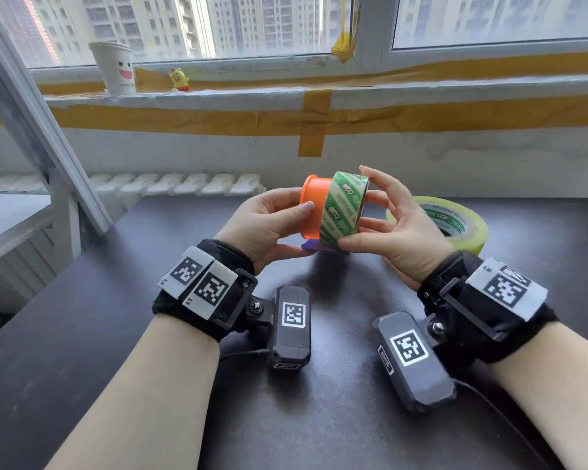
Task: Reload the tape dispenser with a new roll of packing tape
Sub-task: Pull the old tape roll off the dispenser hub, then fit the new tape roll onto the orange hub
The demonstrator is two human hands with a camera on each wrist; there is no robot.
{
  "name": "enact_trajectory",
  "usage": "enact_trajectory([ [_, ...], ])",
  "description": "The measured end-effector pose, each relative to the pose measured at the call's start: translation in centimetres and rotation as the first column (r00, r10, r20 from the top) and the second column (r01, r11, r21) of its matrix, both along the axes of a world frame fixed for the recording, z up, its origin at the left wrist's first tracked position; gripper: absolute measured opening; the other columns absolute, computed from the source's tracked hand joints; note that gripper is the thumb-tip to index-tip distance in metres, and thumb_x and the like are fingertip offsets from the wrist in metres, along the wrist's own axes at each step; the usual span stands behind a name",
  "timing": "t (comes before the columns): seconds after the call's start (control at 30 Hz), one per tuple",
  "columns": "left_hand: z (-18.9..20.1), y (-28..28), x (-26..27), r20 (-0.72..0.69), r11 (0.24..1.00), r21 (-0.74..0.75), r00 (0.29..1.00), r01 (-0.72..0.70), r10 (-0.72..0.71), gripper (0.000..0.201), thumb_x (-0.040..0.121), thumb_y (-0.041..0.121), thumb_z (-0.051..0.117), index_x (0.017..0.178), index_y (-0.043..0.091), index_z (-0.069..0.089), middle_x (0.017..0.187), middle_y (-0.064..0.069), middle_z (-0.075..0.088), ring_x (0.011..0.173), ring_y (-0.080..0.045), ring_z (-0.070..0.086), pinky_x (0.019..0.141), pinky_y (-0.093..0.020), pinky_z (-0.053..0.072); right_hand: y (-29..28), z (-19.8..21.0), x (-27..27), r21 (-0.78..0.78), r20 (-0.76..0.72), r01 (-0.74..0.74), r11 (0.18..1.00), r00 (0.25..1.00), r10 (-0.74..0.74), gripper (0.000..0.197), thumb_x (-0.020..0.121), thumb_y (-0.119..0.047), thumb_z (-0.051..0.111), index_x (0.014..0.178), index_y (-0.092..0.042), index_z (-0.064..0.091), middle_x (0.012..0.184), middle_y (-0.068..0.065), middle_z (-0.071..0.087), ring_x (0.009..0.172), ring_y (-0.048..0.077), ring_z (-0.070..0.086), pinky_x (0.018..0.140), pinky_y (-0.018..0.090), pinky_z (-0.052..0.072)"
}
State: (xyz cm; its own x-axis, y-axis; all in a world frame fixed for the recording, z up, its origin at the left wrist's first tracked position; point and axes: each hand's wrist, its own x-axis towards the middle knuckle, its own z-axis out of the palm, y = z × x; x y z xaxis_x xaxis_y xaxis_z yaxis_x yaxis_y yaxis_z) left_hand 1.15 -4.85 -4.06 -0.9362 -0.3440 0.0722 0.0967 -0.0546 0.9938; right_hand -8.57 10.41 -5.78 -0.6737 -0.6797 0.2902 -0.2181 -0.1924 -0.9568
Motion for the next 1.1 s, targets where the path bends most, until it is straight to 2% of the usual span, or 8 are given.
enact_trajectory([
  [0.17, 0.1, -0.4, 0.1, 0.022, 0.995, 0.003, 0.995, -0.102, 0.101, 0.015, 0.092, 0.009, 0.053, 0.094, 0.018, 0.065, 0.087, -0.002, 0.065, 0.084, -0.015, 0.061, 0.076, -0.047, 0.054, 0.1, 0.4, 0.3, 0.054, -0.092, 0.105, 0.993, 0.991, -0.100, 0.084, 0.048, -0.007, 0.075, 0.116, -0.046, 0.045, 0.127, 0.006, 0.045, 0.084, 0.010, 0.062, 0.071, 0.015, 0.053],
  [0.3, 0.1, -1.1, 0.3, 0.021, 0.981, 0.029, 0.981, -0.191, 0.191, 0.017, 0.092, 0.010, 0.053, 0.089, 0.022, 0.065, 0.082, 0.004, 0.064, 0.078, -0.009, 0.061, 0.070, -0.038, 0.053, -0.1, 0.5, 0.6, 0.172, -0.123, 0.173, 0.970, 0.981, -0.153, 0.096, 0.039, -0.032, 0.079, 0.125, -0.054, 0.043, 0.134, 0.010, 0.043, 0.108, 0.029, 0.060, 0.098, 0.041, 0.050],
  [0.37, 0.1, -1.2, 0.3, 0.022, 0.974, 0.029, 0.974, -0.225, 0.224, 0.017, 0.093, 0.011, 0.053, 0.090, 0.023, 0.065, 0.082, 0.006, 0.064, 0.078, -0.008, 0.060, 0.073, -0.036, 0.051, 0.0, 0.7, 0.7, 0.241, -0.169, 0.203, 0.949, 0.972, -0.165, 0.105, 0.042, -0.039, 0.081, 0.137, -0.048, 0.036, 0.133, 0.006, 0.045, 0.116, 0.027, 0.056, 0.106, 0.044, 0.043],
  [0.47, 0.2, -1.5, 0.4, 0.031, 0.965, 0.014, 0.965, -0.262, 0.262, 0.016, 0.093, 0.013, 0.053, 0.092, 0.025, 0.065, 0.086, 0.007, 0.065, 0.086, -0.010, 0.060, 0.089, -0.044, 0.044, 0.5, 1.0, 0.3, 0.359, -0.270, 0.232, 0.904, 0.953, -0.137, 0.103, 0.062, -0.026, 0.085, 0.146, -0.037, 0.027, 0.128, 0.003, 0.051, 0.108, 0.014, 0.052, 0.108, 0.037, 0.040],
  [0.6, 0.4, -1.9, 0.6, 0.027, 0.958, 0.026, 0.958, -0.287, 0.286, 0.016, 0.093, 0.014, 0.053, 0.092, 0.025, 0.065, 0.090, 0.006, 0.065, 0.089, -0.011, 0.060, 0.096, -0.045, 0.040, 0.6, 1.5, 0.4, 0.472, -0.349, 0.258, 0.843, 0.933, -0.089, 0.106, 0.063, -0.024, 0.085, 0.149, -0.026, 0.022, 0.139, 0.008, 0.050, 0.121, 0.014, 0.050, 0.100, 0.021, 0.035],
  [0.83, 0.4, -2.0, 0.5, -0.030, 0.959, 0.059, 0.959, -0.278, 0.280, 0.016, 0.093, 0.010, 0.052, 0.092, 0.021, 0.065, 0.084, 0.006, 0.067, 0.079, -0.008, 0.062, 0.079, -0.029, 0.049, 0.0, 1.5, 0.2, 0.590, -0.496, 0.331, 0.737, 0.868, 0.008, 0.092, 0.068, -0.020, 0.080, 0.146, -0.016, 0.032, 0.149, 0.003, 0.042, 0.135, 0.015, 0.041, 0.108, 0.021, 0.029],
  [0.93, 0.5, -1.8, 0.4, -0.054, 0.962, 0.058, 0.961, -0.267, 0.270, 0.022, 0.093, 0.009, 0.053, 0.111, 0.014, 0.063, 0.091, 0.001, 0.066, 0.083, -0.009, 0.062, 0.077, -0.028, 0.053, 0.1, 1.6, -0.2, 0.581, -0.511, 0.351, 0.734, 0.859, -0.006, 0.079, 0.074, -0.012, 0.075, 0.144, -0.014, 0.038, 0.151, 0.002, 0.039, 0.136, 0.017, 0.041, 0.100, 0.011, 0.025],
  [1.1, 0.7, -1.6, 0.3, -0.123, 0.956, 0.013, 0.948, -0.294, 0.293, 0.020, 0.091, 0.005, 0.054, 0.107, 0.014, 0.063, 0.080, 0.006, 0.070, 0.071, -0.003, 0.067, 0.064, -0.018, 0.059, 2.5, 2.3, -1.7, 0.426, -0.443, 0.451, 0.784, 0.860, -0.254, 0.063, 0.072, -0.001, 0.073, 0.131, -0.011, 0.054, 0.135, 0.010, 0.056, 0.120, 0.025, 0.057, 0.106, 0.036, 0.042],
])
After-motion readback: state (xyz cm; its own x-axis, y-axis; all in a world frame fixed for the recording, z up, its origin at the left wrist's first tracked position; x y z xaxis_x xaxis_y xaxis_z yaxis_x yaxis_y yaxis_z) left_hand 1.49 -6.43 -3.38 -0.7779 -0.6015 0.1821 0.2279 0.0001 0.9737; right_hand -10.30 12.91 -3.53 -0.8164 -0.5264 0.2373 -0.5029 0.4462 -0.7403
